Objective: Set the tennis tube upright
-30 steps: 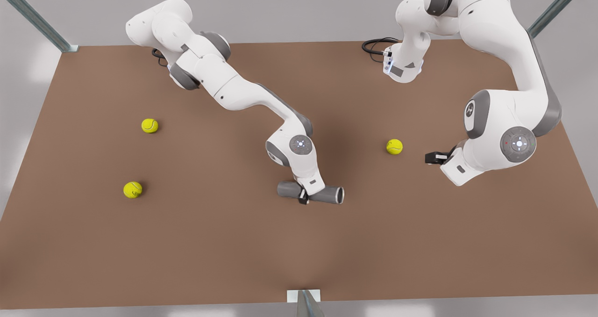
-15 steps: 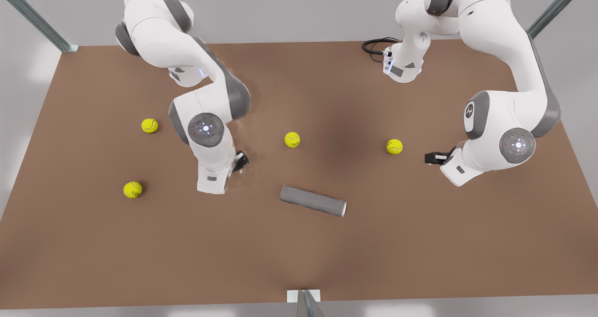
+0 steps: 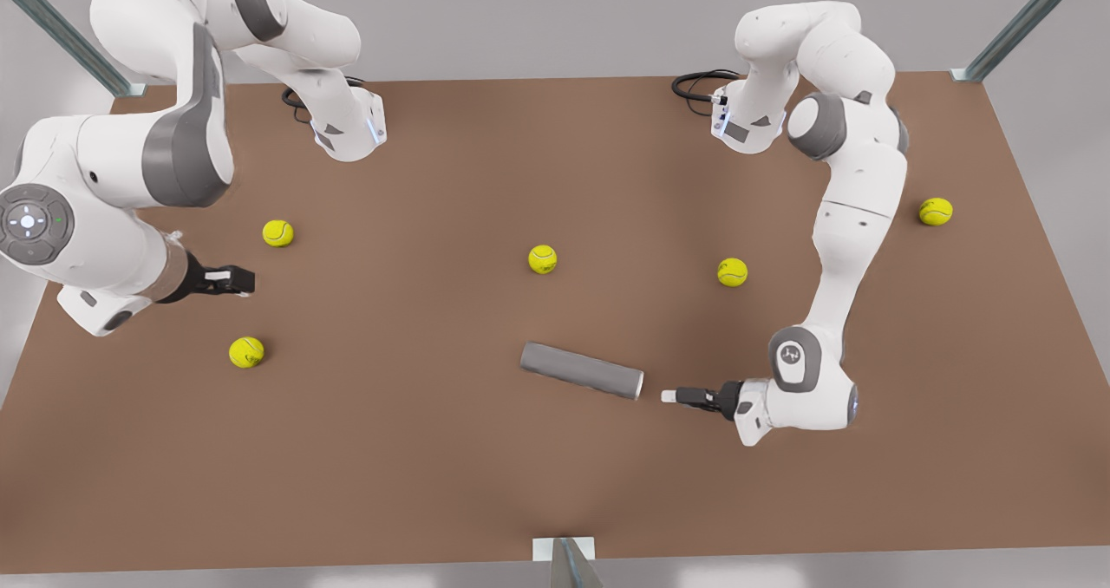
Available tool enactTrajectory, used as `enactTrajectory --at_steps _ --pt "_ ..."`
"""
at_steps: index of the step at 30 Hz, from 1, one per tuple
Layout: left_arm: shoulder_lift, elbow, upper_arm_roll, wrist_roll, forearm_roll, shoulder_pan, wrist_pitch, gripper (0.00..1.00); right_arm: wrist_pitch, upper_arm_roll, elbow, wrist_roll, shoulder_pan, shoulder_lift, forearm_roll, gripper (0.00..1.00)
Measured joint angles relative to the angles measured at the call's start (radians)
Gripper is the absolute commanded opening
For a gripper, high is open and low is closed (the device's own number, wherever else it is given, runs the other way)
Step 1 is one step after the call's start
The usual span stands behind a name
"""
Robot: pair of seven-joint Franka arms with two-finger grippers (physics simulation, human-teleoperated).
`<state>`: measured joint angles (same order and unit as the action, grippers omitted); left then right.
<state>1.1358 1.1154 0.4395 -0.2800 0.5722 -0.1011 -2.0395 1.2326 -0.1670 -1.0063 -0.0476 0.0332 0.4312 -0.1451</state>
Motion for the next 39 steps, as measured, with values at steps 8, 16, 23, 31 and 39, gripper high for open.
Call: enactTrajectory --at_steps 8,16,23,31,39 --pt "0.007 0.033 0.001 -0.006 0.071 0.012 0.036 1.0 0.008 0.001 0.0 -0.002 -0.001 0.0 0.001 1.0" --pt "0.029 0.054 -0.001 -0.133 0.272 0.005 0.071 1.0 0.008 -0.002 0.0 -0.002 -0.003 0.0 0.002 1.0" --pt "0.03 0.054 -0.002 -0.173 0.333 0.035 0.072 1.0 0.008 -0.002 0.0 -0.002 -0.006 0.0 0.002 1.0" --pt "0.035 0.072 -0.009 -0.214 0.343 0.05 0.1 1.0 0.008 -0.002 0.0 -0.002 -0.007 0.0 0.002 1.0" --pt "0.033 0.072 -0.028 -0.215 0.344 0.077 0.13 0.68 0.008 -0.002 0.0 -0.002 -0.007 0.0 0.001 1.0"
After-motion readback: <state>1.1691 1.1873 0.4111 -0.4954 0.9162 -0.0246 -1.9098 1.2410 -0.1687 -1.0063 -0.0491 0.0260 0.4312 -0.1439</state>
